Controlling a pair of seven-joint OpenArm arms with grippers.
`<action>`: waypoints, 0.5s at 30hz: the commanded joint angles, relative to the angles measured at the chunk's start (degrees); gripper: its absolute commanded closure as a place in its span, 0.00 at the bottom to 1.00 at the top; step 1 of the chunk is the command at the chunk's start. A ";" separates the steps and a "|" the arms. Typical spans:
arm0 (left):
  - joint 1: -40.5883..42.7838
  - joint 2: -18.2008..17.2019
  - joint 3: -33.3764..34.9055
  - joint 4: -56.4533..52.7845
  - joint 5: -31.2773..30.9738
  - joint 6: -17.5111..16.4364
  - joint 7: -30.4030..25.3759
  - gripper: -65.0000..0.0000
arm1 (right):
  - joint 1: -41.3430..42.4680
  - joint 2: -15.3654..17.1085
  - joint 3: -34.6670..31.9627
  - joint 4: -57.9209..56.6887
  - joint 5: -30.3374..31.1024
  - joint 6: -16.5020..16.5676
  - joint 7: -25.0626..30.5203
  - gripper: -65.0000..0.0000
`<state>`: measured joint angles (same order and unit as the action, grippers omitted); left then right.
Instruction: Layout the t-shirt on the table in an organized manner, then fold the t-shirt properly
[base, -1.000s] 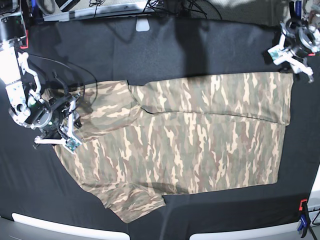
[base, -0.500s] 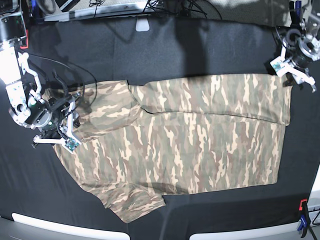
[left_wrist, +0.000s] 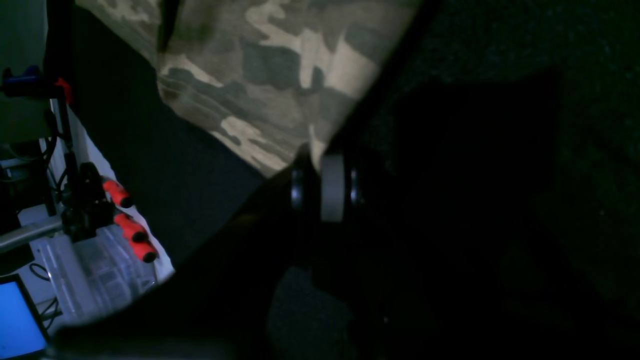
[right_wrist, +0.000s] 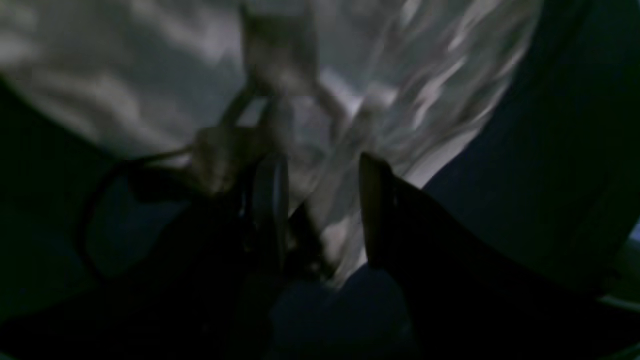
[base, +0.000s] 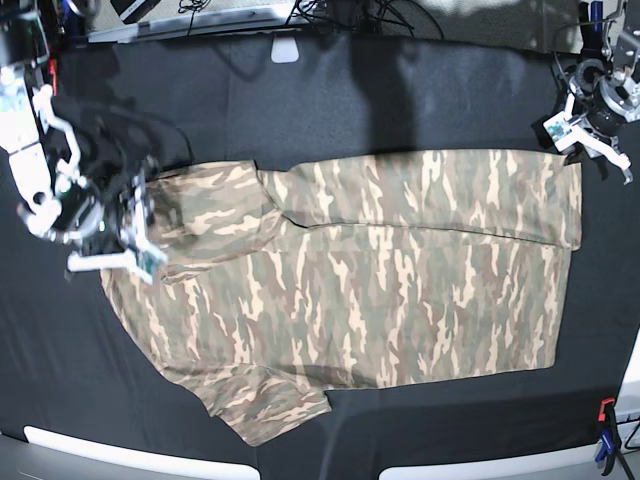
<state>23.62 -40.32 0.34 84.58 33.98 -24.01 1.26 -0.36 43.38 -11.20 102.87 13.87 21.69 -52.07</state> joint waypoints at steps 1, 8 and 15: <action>0.20 -0.83 -0.22 0.15 0.52 -0.63 0.37 1.00 | 0.76 1.42 0.57 0.79 0.13 0.42 1.31 0.65; 0.17 -0.81 -0.22 0.15 0.52 -0.61 0.37 1.00 | -4.37 4.70 0.55 0.63 -2.58 3.45 3.58 0.65; 0.17 -0.81 -0.22 0.15 0.52 -0.61 0.37 1.00 | -8.57 10.86 -4.46 0.35 -15.45 2.64 11.26 0.65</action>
<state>23.62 -40.34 0.34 84.58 33.95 -24.01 1.26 -9.63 53.21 -16.32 102.72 -1.56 24.97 -41.34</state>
